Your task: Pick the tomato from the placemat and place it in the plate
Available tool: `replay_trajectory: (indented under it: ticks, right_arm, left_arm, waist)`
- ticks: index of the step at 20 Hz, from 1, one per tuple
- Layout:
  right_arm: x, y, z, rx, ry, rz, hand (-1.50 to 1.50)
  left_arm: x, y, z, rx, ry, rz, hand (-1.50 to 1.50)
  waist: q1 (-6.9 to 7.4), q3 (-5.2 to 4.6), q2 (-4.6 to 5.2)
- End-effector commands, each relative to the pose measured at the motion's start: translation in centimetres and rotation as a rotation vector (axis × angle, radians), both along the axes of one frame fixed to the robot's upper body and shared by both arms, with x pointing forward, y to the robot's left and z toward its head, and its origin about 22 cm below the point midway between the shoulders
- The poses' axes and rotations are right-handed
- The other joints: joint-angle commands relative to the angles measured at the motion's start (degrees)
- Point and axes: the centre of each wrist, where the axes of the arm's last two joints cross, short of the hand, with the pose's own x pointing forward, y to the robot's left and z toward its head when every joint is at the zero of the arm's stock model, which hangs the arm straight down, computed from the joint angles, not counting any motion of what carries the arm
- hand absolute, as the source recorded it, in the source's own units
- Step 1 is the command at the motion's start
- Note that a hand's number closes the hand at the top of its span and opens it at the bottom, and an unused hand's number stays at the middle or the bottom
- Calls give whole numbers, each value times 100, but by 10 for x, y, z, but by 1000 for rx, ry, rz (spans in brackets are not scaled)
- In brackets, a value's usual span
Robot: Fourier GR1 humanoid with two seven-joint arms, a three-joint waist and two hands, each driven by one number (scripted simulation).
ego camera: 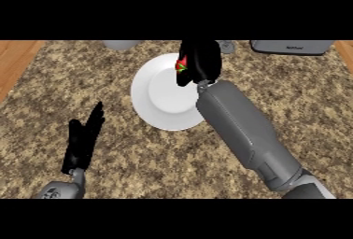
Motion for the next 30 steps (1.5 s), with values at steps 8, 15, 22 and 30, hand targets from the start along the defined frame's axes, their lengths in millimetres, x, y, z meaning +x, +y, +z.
replay_trajectory:
  ticks: [8,15,22,30]
  right_arm:
    - [-36,65,26,28,-24,-313,150]
    - [-21,41,11,15,53,-315,150]
    - [-1,11,-22,33,265,-316,150]
    - [5,-23,-56,82,568,-241,-150]
  left_arm:
    - [-2,-11,-6,-1,-25,15,0]
    - [-6,28,-4,-8,-22,69,0]
    - [10,7,9,5,-40,57,0]
    - [-15,12,-2,3,-7,22,0]
  waist:
    - [-90,27,143]
    - [-296,32,132]
    - [-235,34,175]
    - [-201,36,178]
